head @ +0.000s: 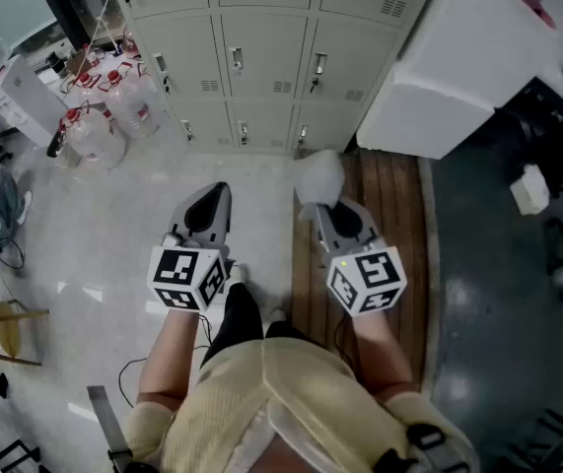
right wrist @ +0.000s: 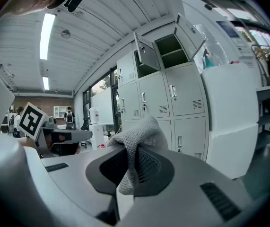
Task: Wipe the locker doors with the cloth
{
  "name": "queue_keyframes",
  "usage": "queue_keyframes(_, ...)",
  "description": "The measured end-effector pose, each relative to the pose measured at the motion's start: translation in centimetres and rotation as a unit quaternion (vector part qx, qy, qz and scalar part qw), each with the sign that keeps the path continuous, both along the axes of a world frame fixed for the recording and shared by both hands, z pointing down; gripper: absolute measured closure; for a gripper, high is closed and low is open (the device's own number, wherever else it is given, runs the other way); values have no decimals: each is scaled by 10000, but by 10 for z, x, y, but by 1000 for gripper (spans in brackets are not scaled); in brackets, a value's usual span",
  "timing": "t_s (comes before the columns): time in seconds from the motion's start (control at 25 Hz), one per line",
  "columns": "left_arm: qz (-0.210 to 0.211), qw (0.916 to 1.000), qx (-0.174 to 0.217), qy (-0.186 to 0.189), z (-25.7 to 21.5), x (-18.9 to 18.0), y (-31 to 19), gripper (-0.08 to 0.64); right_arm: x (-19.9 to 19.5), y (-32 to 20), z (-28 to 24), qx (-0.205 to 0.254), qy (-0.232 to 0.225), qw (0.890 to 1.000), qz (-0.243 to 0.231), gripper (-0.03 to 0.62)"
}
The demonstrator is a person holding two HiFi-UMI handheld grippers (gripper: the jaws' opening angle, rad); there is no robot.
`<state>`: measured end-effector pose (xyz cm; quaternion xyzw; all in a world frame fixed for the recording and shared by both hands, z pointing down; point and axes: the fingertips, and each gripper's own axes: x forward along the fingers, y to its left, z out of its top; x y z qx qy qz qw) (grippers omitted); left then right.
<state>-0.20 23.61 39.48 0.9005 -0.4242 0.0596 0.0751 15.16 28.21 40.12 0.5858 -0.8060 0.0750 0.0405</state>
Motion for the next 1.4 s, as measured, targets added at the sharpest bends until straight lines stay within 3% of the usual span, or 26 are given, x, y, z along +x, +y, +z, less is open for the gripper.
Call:
queue_keyframes(0.48,251,9992,197,237,-10,-31,-77,558,-27,-71,-5,16,-14,9998,200,578)
queue_keyframes(0.96,258,9993,260,-4,-11,-93,-177,558,-93,-183,-2,18,77,9998,181,578)
queue_keyframes(1.4,-341,9990,274,-81,-5,-139,-241,558,-127,-281,4,73,241,9996,-158,578)
